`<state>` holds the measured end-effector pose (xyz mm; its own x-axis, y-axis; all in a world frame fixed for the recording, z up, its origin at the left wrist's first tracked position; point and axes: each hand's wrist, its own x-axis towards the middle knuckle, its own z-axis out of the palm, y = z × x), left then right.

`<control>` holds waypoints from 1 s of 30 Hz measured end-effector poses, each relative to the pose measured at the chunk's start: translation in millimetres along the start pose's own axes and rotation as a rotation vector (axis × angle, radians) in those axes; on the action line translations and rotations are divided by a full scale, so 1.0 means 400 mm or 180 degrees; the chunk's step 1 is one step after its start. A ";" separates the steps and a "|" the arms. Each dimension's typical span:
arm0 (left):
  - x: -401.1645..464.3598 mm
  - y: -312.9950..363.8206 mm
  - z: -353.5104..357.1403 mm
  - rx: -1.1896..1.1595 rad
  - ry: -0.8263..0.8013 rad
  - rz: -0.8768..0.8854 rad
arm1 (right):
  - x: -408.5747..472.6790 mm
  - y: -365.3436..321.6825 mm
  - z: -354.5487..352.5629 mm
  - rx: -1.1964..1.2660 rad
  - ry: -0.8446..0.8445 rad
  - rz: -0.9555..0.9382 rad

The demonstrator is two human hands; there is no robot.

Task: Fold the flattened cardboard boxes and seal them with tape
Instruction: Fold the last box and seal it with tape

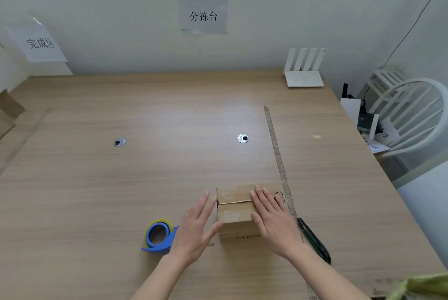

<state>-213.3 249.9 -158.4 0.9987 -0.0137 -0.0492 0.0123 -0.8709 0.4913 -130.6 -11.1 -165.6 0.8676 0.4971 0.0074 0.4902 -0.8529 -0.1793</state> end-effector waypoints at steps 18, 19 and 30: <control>-0.142 -0.306 0.079 0.0715 -0.0267 -0.1028 | 0.039 -0.005 -0.042 0.0621 0.0329 -0.0198; -0.140 -0.299 0.058 0.0567 -0.0307 -0.1035 | 0.041 -0.003 -0.044 0.0695 0.0373 -0.0235; 0.011 -0.060 -0.323 -0.0648 0.0290 -0.0575 | 0.052 -0.047 -0.054 0.0682 0.0249 0.0003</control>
<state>-202.9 334.1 -58.1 0.9796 0.1849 -0.0781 0.1909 -0.7385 0.6466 -119.7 11.8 -140.6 0.8759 0.4754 0.0821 0.4680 -0.7958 -0.3842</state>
